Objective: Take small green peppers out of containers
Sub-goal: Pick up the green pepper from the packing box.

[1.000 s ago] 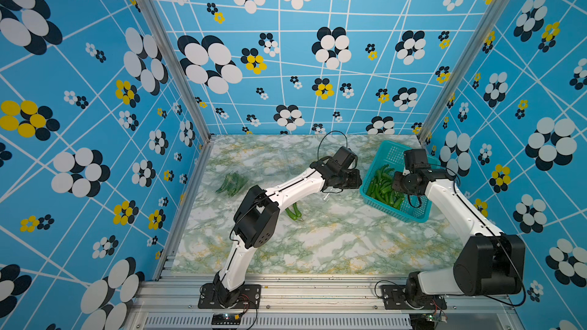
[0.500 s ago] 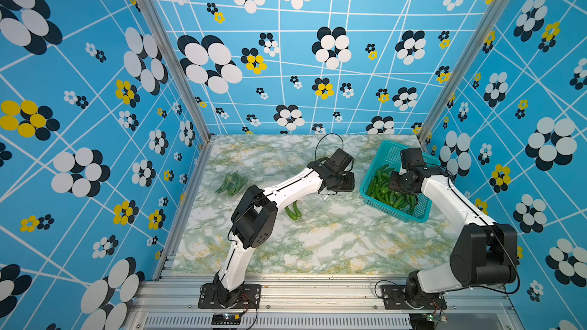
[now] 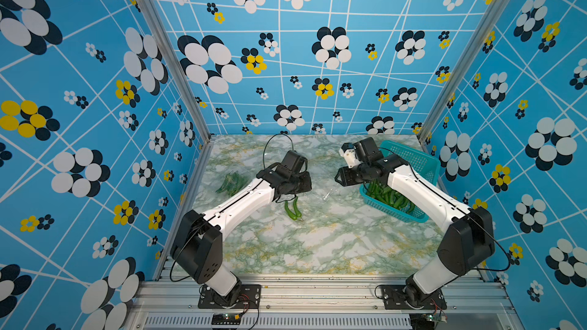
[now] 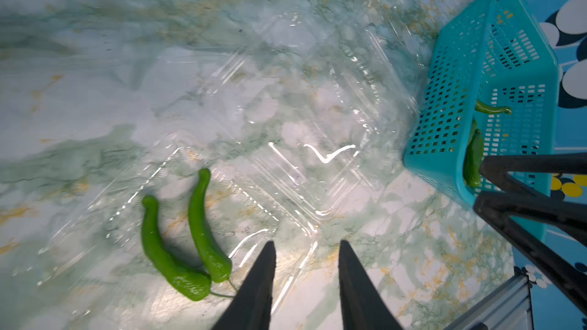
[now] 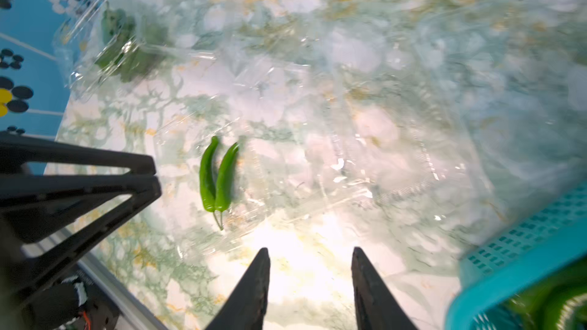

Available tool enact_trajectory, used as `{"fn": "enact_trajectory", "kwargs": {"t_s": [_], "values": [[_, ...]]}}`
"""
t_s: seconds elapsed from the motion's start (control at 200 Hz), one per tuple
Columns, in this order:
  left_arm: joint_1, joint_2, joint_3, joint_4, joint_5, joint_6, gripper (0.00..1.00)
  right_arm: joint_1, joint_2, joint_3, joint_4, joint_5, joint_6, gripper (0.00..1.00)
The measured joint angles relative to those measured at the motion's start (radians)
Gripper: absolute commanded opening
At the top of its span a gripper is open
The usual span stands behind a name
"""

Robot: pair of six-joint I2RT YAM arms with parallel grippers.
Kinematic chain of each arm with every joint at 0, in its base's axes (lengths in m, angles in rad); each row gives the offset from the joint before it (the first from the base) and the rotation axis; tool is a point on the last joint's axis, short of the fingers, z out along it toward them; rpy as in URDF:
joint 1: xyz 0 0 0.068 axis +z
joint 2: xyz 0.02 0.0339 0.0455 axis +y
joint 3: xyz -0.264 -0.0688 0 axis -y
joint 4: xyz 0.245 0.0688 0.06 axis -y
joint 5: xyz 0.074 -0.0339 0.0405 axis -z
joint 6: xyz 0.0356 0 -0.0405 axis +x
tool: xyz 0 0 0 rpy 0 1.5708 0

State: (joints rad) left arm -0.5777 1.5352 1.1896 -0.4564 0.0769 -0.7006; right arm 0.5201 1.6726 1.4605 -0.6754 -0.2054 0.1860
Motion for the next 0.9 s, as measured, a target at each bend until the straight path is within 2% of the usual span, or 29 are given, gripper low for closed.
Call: {"fn": "enact_trajectory", "kwargs": {"t_s": [0.155, 0.335, 0.585, 0.899], "values": [[0.102, -0.143, -0.196, -0.017, -0.020, -0.032, 0.36, 0.111, 0.185, 0.145, -0.042, -0.029, -0.017, 0.41], [0.177, -0.266, -0.314, -0.031, -0.026, -0.059, 0.36, 0.206, 0.364, 0.278, -0.091, -0.029, -0.014, 0.41], [0.219, -0.309, -0.359, -0.028, -0.020, -0.066, 0.36, 0.296, 0.497, 0.386, -0.153, -0.018, -0.011, 0.45], [0.229, -0.314, -0.367, -0.021, 0.005, -0.066, 0.36, 0.314, 0.628, 0.478, -0.199, 0.053, -0.014, 0.44]]}}
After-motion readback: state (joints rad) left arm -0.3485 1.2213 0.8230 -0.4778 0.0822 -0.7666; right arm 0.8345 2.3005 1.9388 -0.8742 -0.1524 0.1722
